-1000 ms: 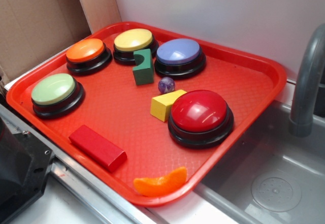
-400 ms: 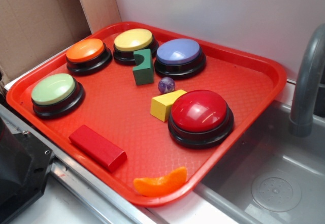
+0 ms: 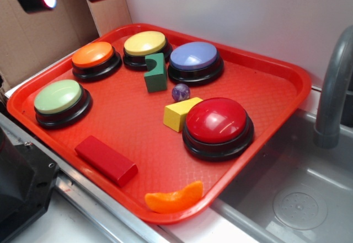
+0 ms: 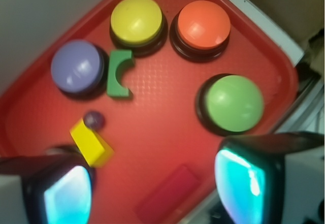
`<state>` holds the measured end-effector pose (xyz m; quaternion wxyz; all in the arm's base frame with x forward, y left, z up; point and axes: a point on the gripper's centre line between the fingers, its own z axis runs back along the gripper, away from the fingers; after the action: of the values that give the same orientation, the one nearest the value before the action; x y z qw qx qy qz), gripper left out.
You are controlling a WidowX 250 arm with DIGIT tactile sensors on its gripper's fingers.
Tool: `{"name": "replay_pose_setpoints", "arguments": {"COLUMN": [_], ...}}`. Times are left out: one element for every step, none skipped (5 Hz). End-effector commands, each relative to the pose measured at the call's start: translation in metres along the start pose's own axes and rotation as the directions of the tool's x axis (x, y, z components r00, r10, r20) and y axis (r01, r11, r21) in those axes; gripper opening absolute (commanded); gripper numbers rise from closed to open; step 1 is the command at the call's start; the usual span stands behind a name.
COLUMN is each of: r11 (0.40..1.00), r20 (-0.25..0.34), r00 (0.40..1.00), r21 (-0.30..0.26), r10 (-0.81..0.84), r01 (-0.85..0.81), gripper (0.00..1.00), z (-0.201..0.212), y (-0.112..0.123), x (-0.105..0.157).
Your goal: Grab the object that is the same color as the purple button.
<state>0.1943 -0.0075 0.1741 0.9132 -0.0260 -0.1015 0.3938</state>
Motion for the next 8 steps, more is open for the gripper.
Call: {"name": "replay_pose_setpoints", "arguments": {"r11": [0.989, 0.988, 0.988, 0.987, 0.988, 0.988, 0.986, 0.987], "r20": [0.043, 0.039, 0.047, 0.066, 0.067, 0.069, 0.071, 0.064], "r00": [0.989, 0.99, 0.988, 0.985, 0.986, 0.985, 0.984, 0.985], "r21": [-0.056, -0.076, -0.053, -0.026, -0.004, 0.015, 0.013, 0.009], "r10": [0.142, 0.139, 0.145, 0.162, 0.154, 0.155, 0.165, 0.158], "r01": [-0.14, -0.135, -0.143, -0.16, -0.154, -0.156, -0.167, -0.159], "gripper": [1.0, 1.0, 1.0, 1.0, 1.0, 1.0, 1.0, 1.0], "z": [-0.052, -0.086, -0.112, -0.123, -0.139, -0.152, -0.156, -0.156], "y": [-0.037, -0.054, -0.06, -0.06, -0.06, -0.061, -0.06, -0.06], "x": [0.016, 0.01, 0.007, -0.001, -0.006, -0.006, -0.007, -0.008]}}
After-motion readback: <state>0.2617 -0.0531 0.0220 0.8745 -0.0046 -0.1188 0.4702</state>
